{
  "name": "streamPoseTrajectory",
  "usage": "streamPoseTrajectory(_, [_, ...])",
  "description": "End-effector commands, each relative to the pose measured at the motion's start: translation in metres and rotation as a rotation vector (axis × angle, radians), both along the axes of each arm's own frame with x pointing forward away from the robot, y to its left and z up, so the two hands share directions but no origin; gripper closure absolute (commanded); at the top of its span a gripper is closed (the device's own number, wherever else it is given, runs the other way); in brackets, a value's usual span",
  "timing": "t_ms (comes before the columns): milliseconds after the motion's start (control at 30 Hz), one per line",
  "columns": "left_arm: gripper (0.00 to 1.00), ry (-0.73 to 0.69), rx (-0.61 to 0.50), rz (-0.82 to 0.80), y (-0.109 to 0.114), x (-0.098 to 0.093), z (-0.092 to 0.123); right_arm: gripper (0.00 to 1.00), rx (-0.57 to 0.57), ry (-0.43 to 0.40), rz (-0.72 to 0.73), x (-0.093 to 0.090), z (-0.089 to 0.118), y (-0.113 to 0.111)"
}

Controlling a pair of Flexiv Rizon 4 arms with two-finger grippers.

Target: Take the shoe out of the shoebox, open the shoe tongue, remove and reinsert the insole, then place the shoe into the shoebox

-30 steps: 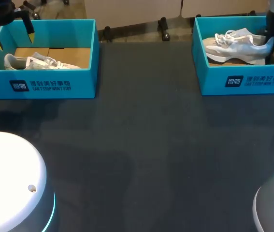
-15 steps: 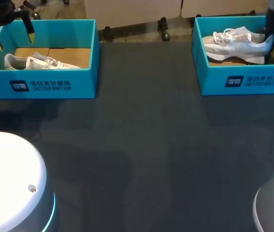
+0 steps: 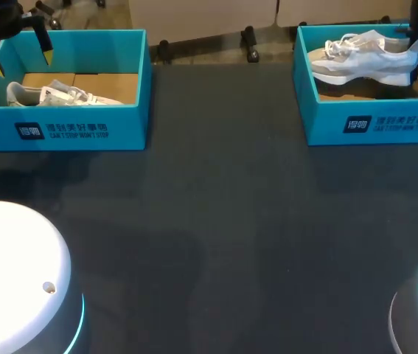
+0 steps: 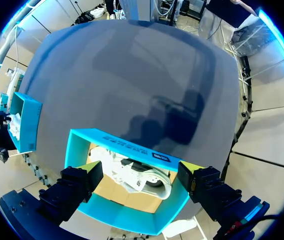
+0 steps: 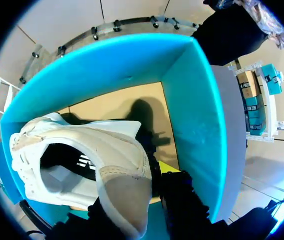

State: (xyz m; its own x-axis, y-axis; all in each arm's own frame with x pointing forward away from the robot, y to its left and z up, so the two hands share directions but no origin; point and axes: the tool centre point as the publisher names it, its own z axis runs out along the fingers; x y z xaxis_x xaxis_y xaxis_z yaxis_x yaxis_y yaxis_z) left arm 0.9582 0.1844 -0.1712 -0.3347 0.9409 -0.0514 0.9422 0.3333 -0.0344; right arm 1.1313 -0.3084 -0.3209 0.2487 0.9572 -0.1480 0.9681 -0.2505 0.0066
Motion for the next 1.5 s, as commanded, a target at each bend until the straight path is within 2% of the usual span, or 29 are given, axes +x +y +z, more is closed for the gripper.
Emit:
streamPoseTrajectory(33, [0.0, -0.003, 0.002, 0.0, 0.0, -0.002, 0.0, 1.0, -0.007, -0.035, 0.011, -0.012, 0.033, 0.004])
streamPoseTrajectory(433, [0.0, -0.003, 0.002, 0.0, 0.0, -0.002, 0.0, 1.0, -0.009, -0.06, 0.047, -0.013, 0.093, 0.004])
streamPoseTrajectory(567, [0.0, -0.003, 0.002, 0.0, 0.0, -0.002, 0.0, 1.0, 0.005, -0.044, 0.053, -0.012, 0.105, 0.006])
streamPoseTrajectory(967, [0.0, -0.003, 0.002, 0.0, 0.0, -0.002, 0.0, 1.0, 0.028, -0.073, 0.07, -0.005, 0.144, 0.017])
streamPoseTrajectory(1100, [0.0, -0.003, 0.002, 0.0, 0.0, -0.002, 0.0, 1.0, 0.065, -0.091, 0.088, -0.003, 0.149, 0.021])
streamPoseTrajectory(1500, [0.0, -0.003, 0.002, 0.0, 0.0, -0.002, 0.0, 1.0, 0.065, -0.091, 0.088, -0.003, 0.149, 0.021])
